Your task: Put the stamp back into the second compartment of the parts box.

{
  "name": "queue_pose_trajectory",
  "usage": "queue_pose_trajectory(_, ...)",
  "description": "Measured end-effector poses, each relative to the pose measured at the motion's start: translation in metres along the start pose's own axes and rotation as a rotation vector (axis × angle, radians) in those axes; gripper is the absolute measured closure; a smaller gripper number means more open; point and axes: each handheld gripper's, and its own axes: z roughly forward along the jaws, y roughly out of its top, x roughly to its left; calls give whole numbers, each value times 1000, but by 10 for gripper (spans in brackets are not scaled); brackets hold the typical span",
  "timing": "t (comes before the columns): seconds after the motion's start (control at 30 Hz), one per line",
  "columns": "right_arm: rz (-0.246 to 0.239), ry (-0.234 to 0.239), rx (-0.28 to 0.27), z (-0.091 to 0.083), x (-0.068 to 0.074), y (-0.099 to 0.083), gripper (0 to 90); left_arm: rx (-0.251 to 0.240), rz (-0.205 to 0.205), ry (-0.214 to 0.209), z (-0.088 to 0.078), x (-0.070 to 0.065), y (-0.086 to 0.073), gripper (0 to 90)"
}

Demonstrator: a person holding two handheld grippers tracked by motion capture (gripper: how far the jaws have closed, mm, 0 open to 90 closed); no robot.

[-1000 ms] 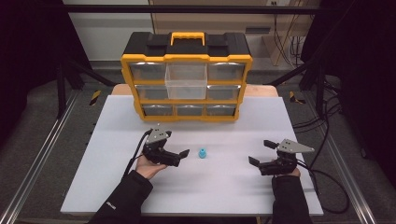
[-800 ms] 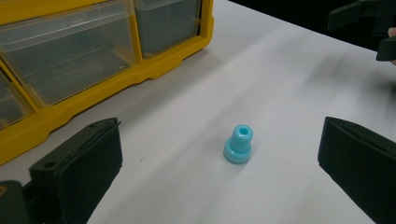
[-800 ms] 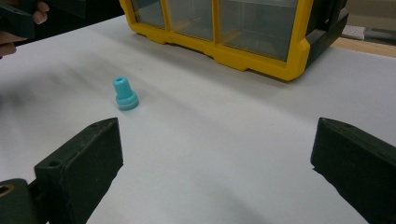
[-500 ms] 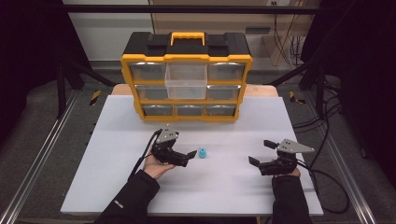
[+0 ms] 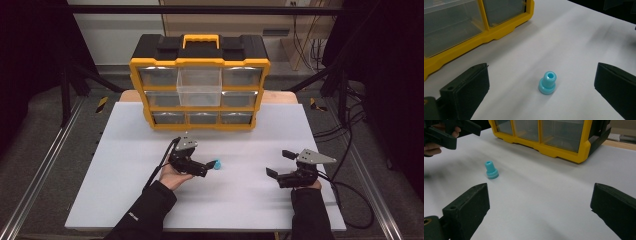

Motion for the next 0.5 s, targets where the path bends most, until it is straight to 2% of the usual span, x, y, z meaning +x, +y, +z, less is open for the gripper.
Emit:
queue_pose_trajectory(0.2,0,0,-1,0,0,0,27,15,1,0,9,-1,2,0)
queue_pose_trajectory(0.5,-1,-1,-2,0,0,0,27,66,4,6,25,-2,0,0)
